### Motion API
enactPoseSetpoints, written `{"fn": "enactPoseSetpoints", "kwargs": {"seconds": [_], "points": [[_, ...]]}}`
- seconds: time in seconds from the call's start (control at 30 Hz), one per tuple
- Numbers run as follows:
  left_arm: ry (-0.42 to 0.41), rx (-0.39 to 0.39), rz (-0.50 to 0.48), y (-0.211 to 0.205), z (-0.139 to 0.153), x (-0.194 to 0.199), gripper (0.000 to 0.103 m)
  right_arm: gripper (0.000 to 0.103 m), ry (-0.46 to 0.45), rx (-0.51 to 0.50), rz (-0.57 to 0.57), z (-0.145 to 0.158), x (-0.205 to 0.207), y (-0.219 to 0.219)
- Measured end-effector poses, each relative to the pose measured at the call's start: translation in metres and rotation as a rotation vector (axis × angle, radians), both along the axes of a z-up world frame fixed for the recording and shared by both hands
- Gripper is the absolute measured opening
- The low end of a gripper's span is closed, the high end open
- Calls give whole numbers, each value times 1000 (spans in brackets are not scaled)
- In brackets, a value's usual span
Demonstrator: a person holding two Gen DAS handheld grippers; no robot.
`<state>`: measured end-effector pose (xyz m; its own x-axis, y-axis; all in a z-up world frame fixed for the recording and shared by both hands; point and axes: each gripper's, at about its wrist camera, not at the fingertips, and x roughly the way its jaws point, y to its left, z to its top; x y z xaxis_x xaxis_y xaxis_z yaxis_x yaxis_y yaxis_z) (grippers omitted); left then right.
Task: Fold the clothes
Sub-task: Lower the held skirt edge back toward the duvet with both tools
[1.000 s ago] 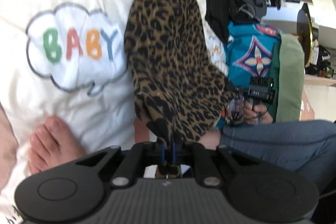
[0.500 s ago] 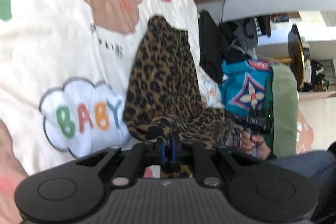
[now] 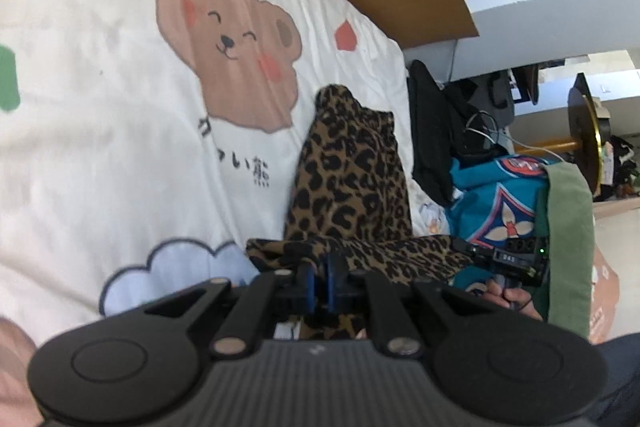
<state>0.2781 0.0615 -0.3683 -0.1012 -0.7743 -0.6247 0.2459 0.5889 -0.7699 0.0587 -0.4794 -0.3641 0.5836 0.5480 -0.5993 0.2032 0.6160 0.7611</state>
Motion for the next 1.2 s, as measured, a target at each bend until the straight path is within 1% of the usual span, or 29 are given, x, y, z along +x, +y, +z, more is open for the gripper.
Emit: {"fn": "enactPoseSetpoints", "kwargs": {"seconds": [0.13,0.37,0.43,0.63,0.7,0.73,0.77,0.8,0.83,0.87,0.9,0.97,1.03,1.1,1.2], "points": [[-20,24,7,-7,0,9,6,5,1,-17,-13,-2,10,-1],[-43,30,34,-15,4,20,6,5,-8,-28,-32,-7,21,-7],[-47,47,34,-19,0,23,6,5,0,-34,-47,-13,26,-8],[-68,134,72,-30,-18,38,8,8,50,-30,-92,-36,39,-12],[-69,134,81,-31,-16,39,9,9,56,-28,-94,-36,40,-13],[-74,136,77,-31,-14,38,11,10,52,-29,-92,-34,39,-13],[-80,135,73,-31,-11,38,14,18,47,-29,-89,-30,37,-13],[-89,135,74,-29,-8,37,23,32,38,-33,-90,-26,36,-13],[-101,137,82,-27,-4,36,35,40,27,-40,-96,-21,33,-13],[-112,138,94,-23,1,35,41,50,18,-46,-100,-17,30,-14],[-120,137,102,-20,4,34,46,52,16,-44,-99,-13,28,-14],[-131,138,109,-14,10,30,46,52,18,-51,-93,-7,23,-14],[-127,145,104,-12,11,23,46,52,22,-83,-78,-1,19,-10],[-124,151,77,-15,10,15,46,52,22,-120,-46,4,15,-1],[-130,156,18,-24,8,2,46,52,11,-172,36,11,14,18]]}}
